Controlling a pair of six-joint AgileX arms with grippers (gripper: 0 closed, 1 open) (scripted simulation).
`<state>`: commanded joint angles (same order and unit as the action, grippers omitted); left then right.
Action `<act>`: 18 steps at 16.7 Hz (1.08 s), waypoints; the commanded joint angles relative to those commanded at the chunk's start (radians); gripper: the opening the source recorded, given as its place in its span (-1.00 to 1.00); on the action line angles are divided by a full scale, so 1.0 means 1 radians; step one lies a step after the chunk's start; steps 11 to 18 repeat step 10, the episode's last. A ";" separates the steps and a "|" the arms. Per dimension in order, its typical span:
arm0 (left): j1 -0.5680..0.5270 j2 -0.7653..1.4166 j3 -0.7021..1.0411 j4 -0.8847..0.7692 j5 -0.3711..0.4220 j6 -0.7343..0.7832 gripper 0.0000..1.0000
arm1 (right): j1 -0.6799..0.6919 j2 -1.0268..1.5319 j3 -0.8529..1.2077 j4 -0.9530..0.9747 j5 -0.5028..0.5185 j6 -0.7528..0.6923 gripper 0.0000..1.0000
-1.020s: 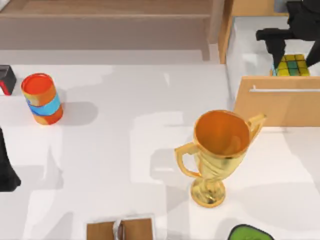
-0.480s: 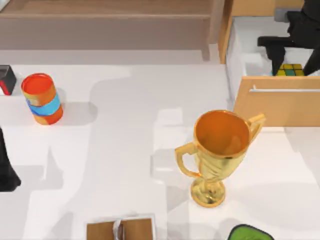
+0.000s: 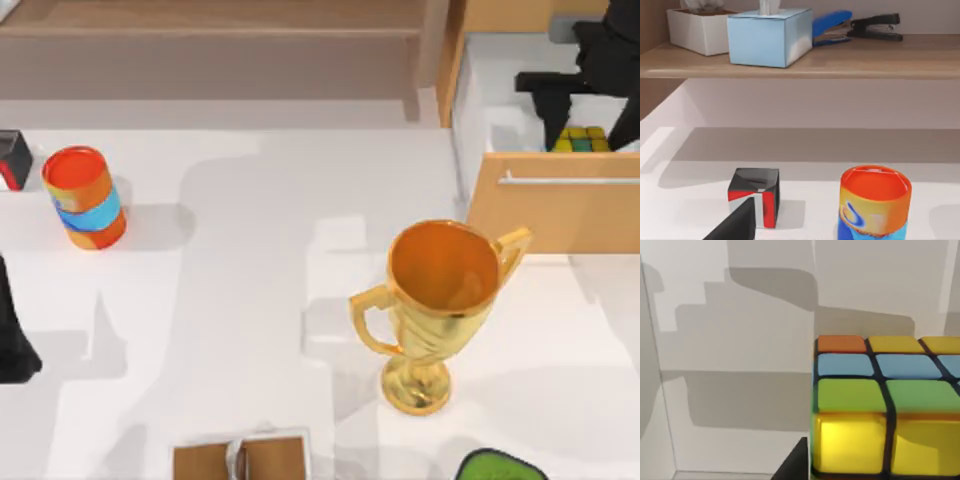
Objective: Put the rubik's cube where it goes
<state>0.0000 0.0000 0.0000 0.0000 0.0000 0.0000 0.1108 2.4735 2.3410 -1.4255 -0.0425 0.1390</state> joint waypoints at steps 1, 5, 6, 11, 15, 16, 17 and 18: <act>0.000 0.000 0.000 0.000 0.000 0.000 1.00 | 0.000 0.000 0.000 0.000 0.000 0.000 0.51; 0.000 0.000 0.000 0.000 0.000 0.000 1.00 | 0.000 0.000 0.000 0.000 0.000 0.000 1.00; 0.000 0.000 0.000 0.000 0.000 0.000 1.00 | 0.000 0.000 0.000 0.000 0.000 0.000 1.00; 0.000 0.000 0.000 0.000 0.000 0.000 1.00 | 0.000 0.000 0.000 0.000 0.000 0.000 1.00; 0.000 0.000 0.000 0.000 0.000 0.000 1.00 | 0.000 0.000 0.000 0.000 0.000 0.000 1.00; 0.000 0.000 0.000 0.000 0.000 0.000 1.00 | 0.000 0.000 0.000 0.000 0.000 0.000 1.00; 0.000 0.000 0.000 0.000 0.000 0.000 1.00 | 0.000 0.000 0.000 0.000 0.000 0.000 1.00; 0.000 0.000 0.000 0.000 0.000 0.000 1.00 | 0.000 0.000 0.000 0.000 0.000 0.000 1.00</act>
